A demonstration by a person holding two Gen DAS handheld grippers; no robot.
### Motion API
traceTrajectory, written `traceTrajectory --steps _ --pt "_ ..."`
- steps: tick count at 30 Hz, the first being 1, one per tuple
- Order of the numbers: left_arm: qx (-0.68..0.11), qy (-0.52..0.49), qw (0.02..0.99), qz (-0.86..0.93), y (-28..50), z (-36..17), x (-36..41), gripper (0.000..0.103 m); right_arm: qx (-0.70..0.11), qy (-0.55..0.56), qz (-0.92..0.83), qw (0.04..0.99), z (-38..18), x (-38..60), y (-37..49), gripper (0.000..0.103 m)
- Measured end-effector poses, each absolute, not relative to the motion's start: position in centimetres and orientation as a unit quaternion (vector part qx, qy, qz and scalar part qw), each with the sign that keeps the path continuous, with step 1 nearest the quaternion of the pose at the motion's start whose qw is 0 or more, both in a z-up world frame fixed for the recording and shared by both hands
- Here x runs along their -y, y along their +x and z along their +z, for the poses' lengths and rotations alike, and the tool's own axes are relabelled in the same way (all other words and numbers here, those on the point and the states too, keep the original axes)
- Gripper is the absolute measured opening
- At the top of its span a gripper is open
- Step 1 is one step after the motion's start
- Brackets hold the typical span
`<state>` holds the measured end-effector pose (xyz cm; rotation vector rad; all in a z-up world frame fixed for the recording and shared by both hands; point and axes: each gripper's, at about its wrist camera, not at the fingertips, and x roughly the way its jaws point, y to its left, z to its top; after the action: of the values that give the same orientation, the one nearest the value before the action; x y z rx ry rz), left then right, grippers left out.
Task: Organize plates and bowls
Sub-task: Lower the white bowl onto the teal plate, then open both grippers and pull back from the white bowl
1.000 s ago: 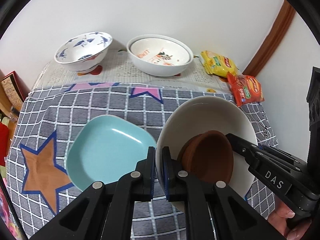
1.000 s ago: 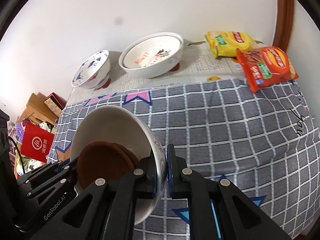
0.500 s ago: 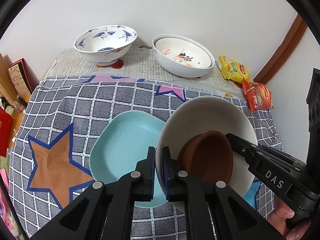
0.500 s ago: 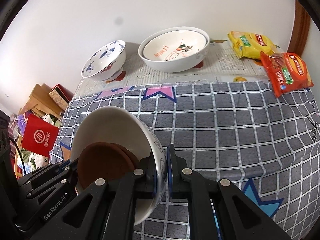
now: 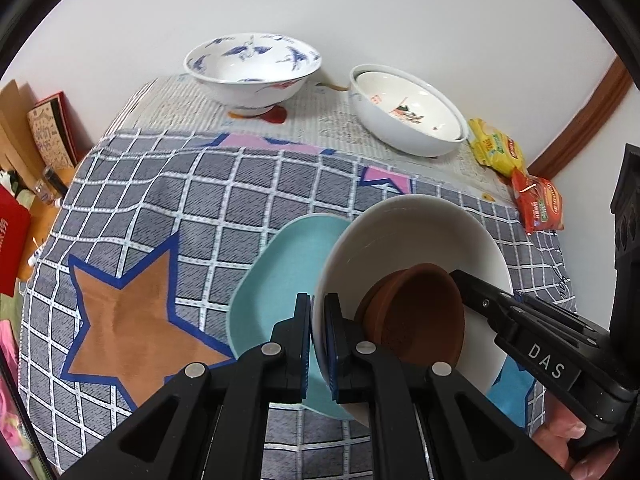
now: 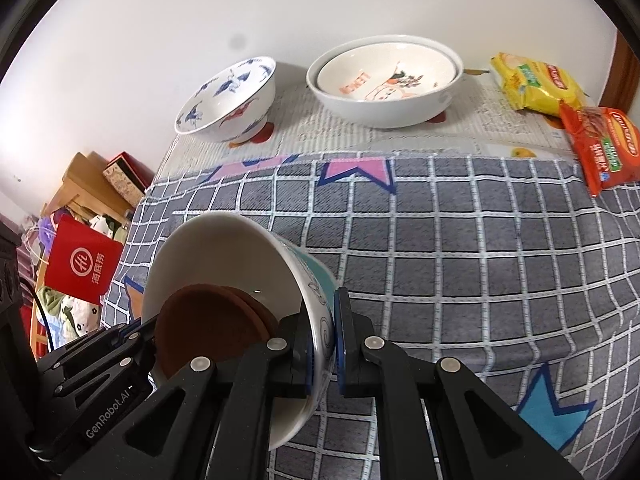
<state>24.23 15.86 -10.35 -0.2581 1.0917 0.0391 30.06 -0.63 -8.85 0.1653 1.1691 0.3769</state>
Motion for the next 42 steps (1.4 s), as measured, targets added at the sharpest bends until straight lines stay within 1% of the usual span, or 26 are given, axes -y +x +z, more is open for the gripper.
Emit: traceTrajectory --steps 16,25,30,35,42 --pt "-0.538 -0.126 0.833 0.034 25.3 -13.7 -18.3 0.007 -0.583 0.062 0.189 0.787 -13.1 -2.8 31.2 0.008" --pt "-0.536 -0.112 0.836 0.029 25.5 -13.7 -18.0 0.008 -0.580 0.053 0.199 0.788 -13.4 -2.8 31.2 0.009" --pt "-0.536 -0.120 0.836 0.021 25.4 -13.9 -18.4 0.008 -0.582 0.058 0.207 0.784 -13.5 -2.6 31.2 0.009" --pt "-0.539 -0.119 0.833 0.016 25.3 -13.9 -18.3 0.010 -0.582 0.050 0.206 0.785 -13.6 -2.4 31.1 0.014" --pt "-0.535 -0.113 0.837 0.017 24.7 -13.2 -18.2 0.011 -0.572 0.028 0.205 0.794 -12.7 -2.6 30.5 0.014"
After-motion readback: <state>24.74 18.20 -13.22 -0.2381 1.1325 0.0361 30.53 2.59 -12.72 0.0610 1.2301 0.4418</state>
